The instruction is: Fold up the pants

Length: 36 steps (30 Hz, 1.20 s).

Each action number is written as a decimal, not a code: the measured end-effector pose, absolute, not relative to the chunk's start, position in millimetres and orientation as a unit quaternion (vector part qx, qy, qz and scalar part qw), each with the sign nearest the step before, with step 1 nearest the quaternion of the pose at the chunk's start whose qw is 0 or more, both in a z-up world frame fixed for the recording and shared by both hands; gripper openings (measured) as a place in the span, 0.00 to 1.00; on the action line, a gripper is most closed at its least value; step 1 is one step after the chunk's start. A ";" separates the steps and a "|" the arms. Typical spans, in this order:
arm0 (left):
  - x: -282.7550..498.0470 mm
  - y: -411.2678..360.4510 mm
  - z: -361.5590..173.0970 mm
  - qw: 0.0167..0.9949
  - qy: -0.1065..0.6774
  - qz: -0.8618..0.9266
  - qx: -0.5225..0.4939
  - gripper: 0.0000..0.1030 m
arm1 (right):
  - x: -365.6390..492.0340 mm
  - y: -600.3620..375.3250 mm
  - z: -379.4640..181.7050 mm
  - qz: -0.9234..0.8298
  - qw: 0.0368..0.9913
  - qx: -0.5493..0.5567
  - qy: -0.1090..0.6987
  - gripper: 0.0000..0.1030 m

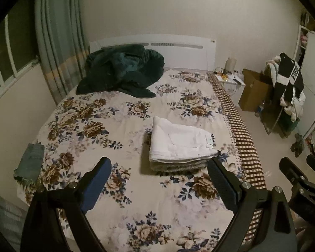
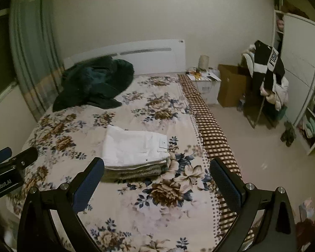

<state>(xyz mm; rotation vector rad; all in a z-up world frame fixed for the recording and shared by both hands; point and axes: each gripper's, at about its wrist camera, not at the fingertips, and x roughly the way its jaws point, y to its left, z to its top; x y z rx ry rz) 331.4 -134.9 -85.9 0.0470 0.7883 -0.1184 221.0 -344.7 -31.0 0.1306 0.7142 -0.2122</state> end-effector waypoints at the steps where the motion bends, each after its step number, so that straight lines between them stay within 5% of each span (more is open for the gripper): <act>1: 322.0 -135.2 -81.1 0.923 0.381 -0.055 0.023 0.91 | 207.0 -343.7 -21.8 -0.098 0.932 0.063 0.344 0.99; 12: 257.9 -132.3 -45.4 0.928 0.368 -0.056 0.017 0.91 | 120.1 -331.3 42.2 -0.083 0.941 0.054 0.323 0.99; 15: 250.7 -126.9 -40.1 0.931 0.361 -0.058 0.012 1.00 | 105.5 -326.5 53.9 -0.086 0.943 0.051 0.318 1.00; 36: 219.2 -113.2 -26.1 0.936 0.347 -0.050 0.024 1.00 | 80.7 -307.6 81.6 -0.090 0.945 0.054 0.311 1.00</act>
